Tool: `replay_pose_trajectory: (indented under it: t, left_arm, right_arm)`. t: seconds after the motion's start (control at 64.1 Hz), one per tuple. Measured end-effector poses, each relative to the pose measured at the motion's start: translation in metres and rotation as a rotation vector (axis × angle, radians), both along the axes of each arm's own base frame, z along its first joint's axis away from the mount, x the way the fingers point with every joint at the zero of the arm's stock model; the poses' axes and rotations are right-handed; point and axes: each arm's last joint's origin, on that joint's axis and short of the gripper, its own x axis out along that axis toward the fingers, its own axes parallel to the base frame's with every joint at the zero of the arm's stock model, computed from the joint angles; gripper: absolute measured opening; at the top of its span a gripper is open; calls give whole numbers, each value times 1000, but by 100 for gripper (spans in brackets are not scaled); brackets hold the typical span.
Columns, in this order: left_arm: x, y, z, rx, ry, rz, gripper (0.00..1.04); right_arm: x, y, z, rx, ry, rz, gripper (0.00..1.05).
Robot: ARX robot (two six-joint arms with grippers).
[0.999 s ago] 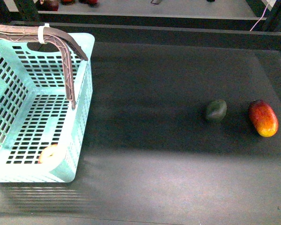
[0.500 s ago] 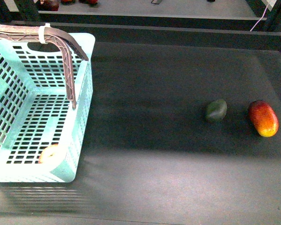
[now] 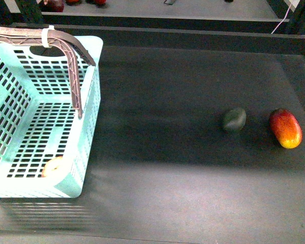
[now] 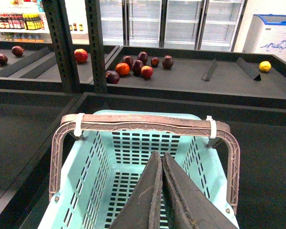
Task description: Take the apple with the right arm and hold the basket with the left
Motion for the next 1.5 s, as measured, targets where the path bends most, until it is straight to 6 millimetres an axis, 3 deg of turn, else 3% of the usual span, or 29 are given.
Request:
replay_pose_trajectory:
  t: [1.202, 1.499]
  left_arm:
    - [-49, 0, 4, 0, -16, 0, 3]
    - [-50, 0, 5, 0, -23, 0, 3]
  right_arm:
    - [0, 0, 0, 0, 0, 0, 96]
    - [0, 0, 0, 0, 0, 0, 96]
